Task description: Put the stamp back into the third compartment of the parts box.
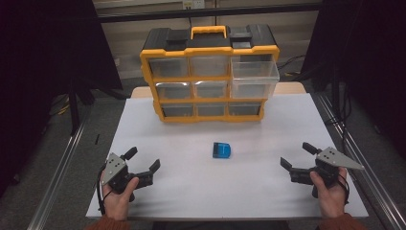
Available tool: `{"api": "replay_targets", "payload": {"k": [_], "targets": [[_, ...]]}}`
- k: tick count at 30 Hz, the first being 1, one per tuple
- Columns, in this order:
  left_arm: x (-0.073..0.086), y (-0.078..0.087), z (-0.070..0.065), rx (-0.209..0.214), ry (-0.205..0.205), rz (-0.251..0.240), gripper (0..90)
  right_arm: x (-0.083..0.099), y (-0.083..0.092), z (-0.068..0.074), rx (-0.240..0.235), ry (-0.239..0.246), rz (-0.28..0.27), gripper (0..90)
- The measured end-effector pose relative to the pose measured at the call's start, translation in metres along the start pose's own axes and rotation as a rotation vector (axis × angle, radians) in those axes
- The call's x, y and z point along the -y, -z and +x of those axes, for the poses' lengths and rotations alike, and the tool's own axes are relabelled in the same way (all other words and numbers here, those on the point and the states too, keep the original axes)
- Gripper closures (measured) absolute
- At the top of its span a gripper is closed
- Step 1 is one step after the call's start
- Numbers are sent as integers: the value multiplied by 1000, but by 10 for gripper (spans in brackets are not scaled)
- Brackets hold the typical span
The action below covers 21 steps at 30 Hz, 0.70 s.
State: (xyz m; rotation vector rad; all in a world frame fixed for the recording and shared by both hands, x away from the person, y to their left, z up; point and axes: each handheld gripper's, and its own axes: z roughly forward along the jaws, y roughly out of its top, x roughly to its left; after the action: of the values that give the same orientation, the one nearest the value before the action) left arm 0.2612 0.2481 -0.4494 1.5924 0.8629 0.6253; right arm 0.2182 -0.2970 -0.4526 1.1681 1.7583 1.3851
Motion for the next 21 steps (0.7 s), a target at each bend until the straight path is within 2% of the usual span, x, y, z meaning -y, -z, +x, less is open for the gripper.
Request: {"api": "replay_targets", "payload": {"k": [2,6,7,11,14,16,19,21], "targets": [[-1,0,0,-9,-2,-2,40,1,-1,0,-7,7,3,8],[-1,-1,-1,-6,4,-1,40,5,-4,0,-27,-14,29,4],[-1,-1,-1,-14,2,3,40,5,-4,0,-27,-14,29,4],[-1,-2,-1,4,5,2,40,5,-7,1,-31,-7,37,0],[-1,-1,-1,-2,-8,15,40,6,-10,3,-26,-18,47,9],[0,-2,-2,8,2,13,40,5,-10,5,-42,-3,45,39],[0,0,-1,3,-1,16,40,5,-11,8,-68,-24,46,30],[0,0,0,10,2,11,40,4,-12,9,-79,-13,51,32]]}}
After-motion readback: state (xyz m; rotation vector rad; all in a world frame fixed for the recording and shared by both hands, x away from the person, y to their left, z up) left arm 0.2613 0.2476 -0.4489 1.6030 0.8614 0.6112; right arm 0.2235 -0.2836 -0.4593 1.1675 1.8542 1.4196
